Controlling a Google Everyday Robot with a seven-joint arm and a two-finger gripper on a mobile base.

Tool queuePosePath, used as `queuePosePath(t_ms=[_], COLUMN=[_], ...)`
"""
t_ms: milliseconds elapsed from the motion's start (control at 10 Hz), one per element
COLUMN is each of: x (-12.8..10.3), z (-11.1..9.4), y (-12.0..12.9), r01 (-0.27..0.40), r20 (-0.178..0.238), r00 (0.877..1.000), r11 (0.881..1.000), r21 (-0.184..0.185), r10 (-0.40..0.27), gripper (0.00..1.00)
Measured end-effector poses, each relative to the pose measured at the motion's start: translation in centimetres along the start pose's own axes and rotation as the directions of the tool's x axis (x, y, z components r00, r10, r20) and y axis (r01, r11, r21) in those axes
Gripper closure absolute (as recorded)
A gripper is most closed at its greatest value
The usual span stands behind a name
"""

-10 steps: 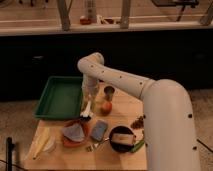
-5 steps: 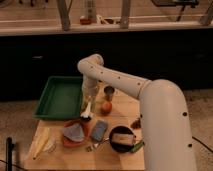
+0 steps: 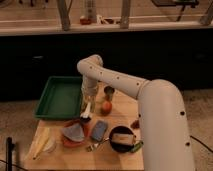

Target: Place brush in plastic cup

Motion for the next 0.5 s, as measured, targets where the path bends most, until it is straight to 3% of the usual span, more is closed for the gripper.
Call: queuePosePath(t_ms=[500], x=[-0.13], z=[0.05], y=[-0.24], r01=[0.000], r20=[0.005], r00=[1.000], r11=[1.000], r21=[0.000], r10=[0.000], gripper=[0.52])
